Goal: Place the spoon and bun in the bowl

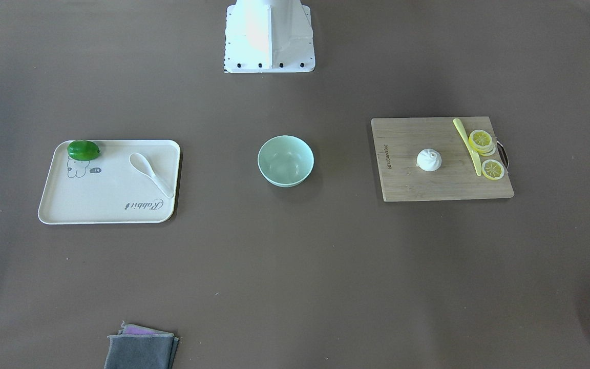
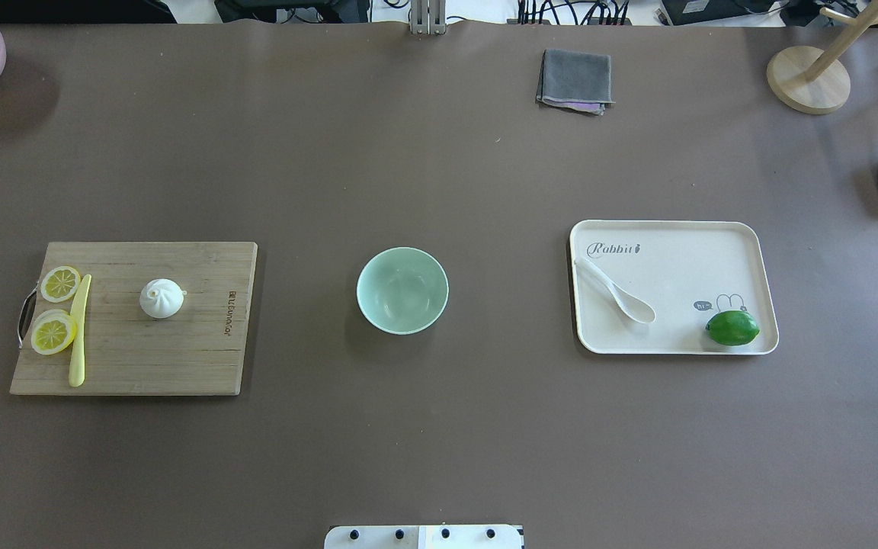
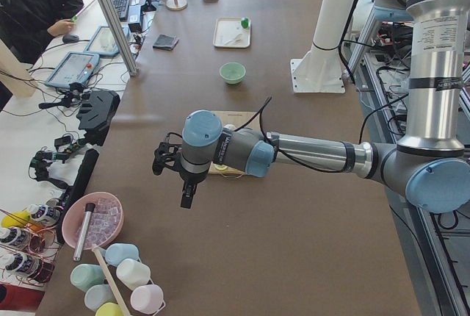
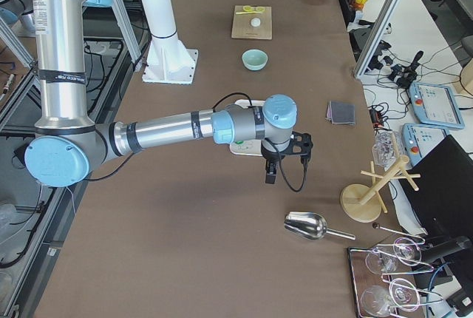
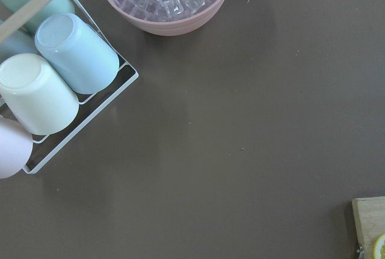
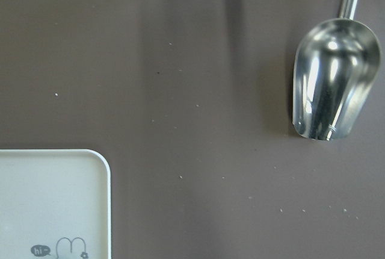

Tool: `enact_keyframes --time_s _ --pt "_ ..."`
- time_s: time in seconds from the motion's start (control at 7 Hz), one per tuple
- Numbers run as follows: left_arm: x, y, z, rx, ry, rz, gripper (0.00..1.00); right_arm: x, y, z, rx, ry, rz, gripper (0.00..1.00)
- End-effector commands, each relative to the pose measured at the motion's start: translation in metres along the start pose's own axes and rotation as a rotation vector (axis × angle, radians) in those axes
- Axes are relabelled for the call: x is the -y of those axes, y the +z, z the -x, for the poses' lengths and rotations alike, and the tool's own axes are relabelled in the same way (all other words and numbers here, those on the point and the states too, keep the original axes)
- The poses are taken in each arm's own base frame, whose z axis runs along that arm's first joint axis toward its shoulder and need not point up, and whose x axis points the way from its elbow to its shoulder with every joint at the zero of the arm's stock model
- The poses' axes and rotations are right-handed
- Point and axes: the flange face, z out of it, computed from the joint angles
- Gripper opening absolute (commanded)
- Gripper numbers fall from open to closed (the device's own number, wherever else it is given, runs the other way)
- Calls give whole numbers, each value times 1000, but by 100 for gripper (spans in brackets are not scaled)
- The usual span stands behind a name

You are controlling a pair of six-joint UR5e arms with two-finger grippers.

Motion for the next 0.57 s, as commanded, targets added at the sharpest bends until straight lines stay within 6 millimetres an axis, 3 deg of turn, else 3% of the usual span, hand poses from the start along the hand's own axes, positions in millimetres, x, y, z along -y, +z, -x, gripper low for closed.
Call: enact_keyframes --time_s 0.0,0.29,0.43 --pt "19 9 -44 -48 157 -89 98 26 21 109 -92 -220 -34 100" --pt "48 27 -101 -90 244 -80 98 17 30 162 29 -173 20 100" --pt "46 59 -109 -105 218 -13 98 16 42 205 64 -235 46 100"
